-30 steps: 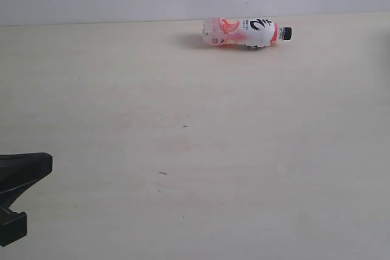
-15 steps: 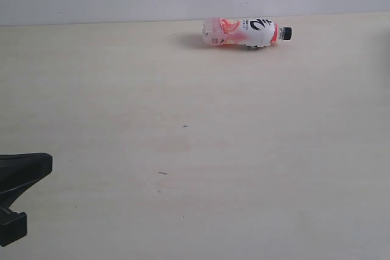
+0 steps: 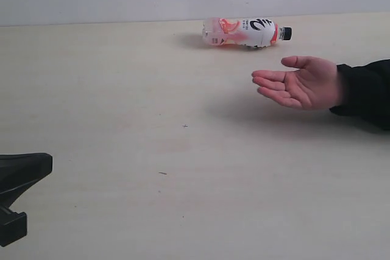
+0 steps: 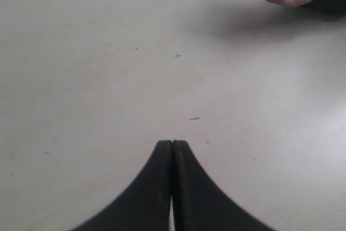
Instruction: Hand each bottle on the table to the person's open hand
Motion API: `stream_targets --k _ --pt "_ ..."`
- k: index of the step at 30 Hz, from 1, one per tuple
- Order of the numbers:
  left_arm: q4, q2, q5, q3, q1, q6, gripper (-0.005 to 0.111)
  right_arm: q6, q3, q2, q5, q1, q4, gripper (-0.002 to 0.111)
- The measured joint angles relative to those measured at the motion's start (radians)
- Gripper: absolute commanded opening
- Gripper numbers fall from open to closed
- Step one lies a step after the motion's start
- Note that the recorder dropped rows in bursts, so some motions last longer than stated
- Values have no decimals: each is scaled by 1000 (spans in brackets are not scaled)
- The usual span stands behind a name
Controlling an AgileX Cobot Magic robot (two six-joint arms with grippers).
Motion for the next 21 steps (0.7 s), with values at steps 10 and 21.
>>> stream_targets --k 10,21 --pt "0 0 0 0 0 0 0 -135 -135 363 -191 0 -56 89" --pt "0 0 0 0 0 0 0 -577 -144 624 -440 0 -56 86"
